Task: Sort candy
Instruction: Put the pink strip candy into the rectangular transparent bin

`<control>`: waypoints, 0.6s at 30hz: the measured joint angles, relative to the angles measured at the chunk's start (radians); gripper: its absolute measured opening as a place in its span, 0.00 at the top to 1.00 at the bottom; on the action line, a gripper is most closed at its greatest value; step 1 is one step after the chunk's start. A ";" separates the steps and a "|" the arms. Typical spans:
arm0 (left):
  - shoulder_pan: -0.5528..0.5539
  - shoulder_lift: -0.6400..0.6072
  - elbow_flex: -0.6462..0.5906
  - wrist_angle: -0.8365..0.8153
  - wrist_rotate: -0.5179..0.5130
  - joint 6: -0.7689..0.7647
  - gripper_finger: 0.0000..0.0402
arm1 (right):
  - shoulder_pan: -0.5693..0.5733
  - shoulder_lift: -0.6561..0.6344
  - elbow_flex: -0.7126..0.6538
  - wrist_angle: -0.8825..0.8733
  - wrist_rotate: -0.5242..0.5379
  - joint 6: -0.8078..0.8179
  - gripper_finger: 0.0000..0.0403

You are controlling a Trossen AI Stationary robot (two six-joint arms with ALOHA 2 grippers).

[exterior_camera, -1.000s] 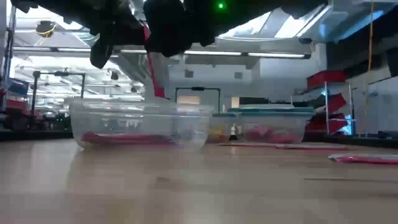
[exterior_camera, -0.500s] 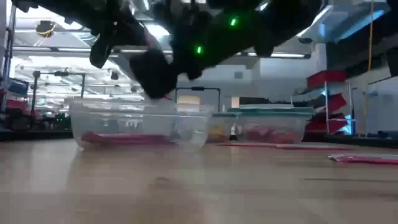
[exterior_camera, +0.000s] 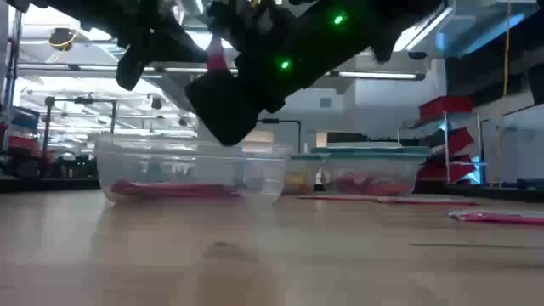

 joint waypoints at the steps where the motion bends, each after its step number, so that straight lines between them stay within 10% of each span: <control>1: -0.008 -0.006 0.000 -0.019 -0.007 0.000 1.00 | 0.000 -0.016 0.000 -0.038 -0.024 0.026 0.97; 5: -0.045 -0.044 0.000 -0.086 -0.017 0.026 1.00 | -0.025 -0.077 0.000 -0.174 -0.140 0.046 0.99; 11: -0.124 -0.146 0.002 -0.163 -0.019 0.096 1.00 | -0.176 -0.141 0.003 -0.263 -0.698 0.028 1.00; 18: -0.213 -0.223 0.003 -0.220 -0.050 0.096 1.00 | -0.305 -0.116 0.126 -0.508 -0.906 -0.086 1.00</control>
